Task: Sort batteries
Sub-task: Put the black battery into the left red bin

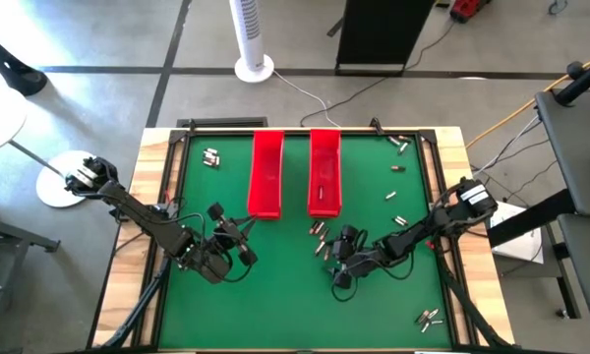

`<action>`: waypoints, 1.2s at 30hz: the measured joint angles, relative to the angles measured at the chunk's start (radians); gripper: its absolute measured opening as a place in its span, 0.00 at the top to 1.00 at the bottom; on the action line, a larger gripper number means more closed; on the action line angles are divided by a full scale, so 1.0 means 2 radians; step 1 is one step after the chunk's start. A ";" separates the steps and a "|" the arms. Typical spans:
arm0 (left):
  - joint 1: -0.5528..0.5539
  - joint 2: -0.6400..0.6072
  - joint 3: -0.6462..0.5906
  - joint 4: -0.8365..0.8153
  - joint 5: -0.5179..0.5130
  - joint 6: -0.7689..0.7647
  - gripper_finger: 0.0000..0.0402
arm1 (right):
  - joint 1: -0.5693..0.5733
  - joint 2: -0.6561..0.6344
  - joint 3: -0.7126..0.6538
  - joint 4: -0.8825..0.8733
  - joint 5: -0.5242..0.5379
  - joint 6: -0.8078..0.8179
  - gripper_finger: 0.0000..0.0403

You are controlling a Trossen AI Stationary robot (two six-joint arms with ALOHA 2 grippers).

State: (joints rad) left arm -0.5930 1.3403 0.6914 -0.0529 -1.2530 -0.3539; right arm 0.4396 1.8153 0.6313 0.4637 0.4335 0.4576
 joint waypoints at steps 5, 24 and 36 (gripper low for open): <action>0.001 0.000 0.000 0.001 0.009 0.002 0.98 | 0.008 0.001 0.005 0.004 -0.002 0.002 0.09; 0.023 0.000 0.000 0.119 0.138 0.059 0.95 | 0.027 0.001 0.029 0.004 -0.021 -0.002 0.09; 0.047 0.081 0.021 0.205 0.198 0.081 0.66 | 0.027 -0.040 0.032 -0.017 -0.015 -0.020 0.09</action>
State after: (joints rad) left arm -0.4993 1.5022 0.7327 0.3580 -0.8572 -0.1915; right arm 0.4946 1.7361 0.6952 0.4303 0.4042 0.4181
